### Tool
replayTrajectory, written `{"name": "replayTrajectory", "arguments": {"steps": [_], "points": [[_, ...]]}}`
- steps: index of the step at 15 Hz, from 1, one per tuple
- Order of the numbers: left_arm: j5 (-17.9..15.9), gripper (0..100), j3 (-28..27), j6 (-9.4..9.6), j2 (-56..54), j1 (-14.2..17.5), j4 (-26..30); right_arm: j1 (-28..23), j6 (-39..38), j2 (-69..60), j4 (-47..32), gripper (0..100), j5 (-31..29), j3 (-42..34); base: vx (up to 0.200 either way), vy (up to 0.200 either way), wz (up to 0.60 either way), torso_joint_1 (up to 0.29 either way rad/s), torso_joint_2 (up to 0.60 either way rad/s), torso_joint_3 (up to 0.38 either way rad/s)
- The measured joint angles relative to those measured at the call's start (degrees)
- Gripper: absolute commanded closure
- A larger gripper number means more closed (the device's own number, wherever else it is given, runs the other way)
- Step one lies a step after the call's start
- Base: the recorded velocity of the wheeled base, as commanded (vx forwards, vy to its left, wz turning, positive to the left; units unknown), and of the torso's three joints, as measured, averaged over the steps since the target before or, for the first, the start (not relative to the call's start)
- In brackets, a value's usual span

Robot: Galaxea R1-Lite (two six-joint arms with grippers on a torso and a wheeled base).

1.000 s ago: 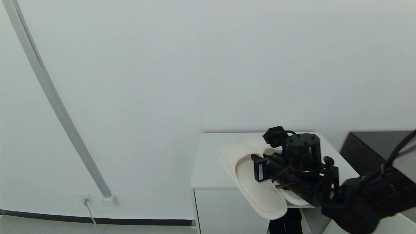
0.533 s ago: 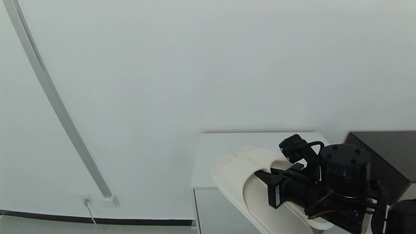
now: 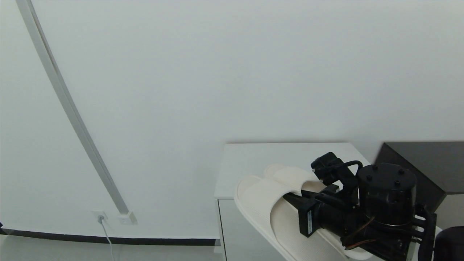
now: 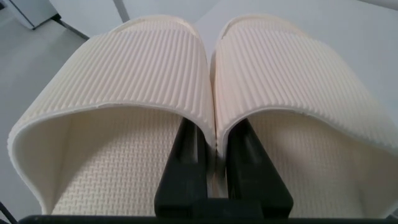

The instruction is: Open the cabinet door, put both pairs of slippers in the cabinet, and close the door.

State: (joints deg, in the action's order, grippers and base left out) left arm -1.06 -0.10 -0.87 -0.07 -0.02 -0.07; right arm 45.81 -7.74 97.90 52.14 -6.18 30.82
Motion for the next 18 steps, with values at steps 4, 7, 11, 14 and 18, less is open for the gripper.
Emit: {"name": "replayTrajectory", "arguments": {"steps": [4,7,11,14,18], "points": [[-0.02,100,0.0,-0.06,0.0,0.02,-0.04,0.27,0.02,0.0,0.0,100,-0.13,-0.21,-0.2,0.0,0.0,-0.001,0.0,0.001],[0.11,100,0.0,-0.17,0.0,0.02,-0.02,0.33,0.02,0.02,-0.02,100,-0.16,-0.45,0.0,0.0,0.0,0.0,0.0,0.0],[0.28,100,0.0,-0.37,0.0,0.02,0.0,0.46,0.0,0.39,0.02,100,-0.22,-0.5,0.0,0.0,0.0,0.0,0.0,0.0],[0.35,100,0.0,-0.52,0.0,0.02,-0.02,0.84,0.02,0.94,0.13,100,-0.22,-0.5,0.0,0.0,0.0,0.0,0.0,0.0],[0.35,100,0.0,-0.52,0.0,0.02,-0.02,1.05,0.0,1.21,0.13,100,-0.3,-0.5,0.0,-0.05,0.0,0.001,0.0,0.001]]}}
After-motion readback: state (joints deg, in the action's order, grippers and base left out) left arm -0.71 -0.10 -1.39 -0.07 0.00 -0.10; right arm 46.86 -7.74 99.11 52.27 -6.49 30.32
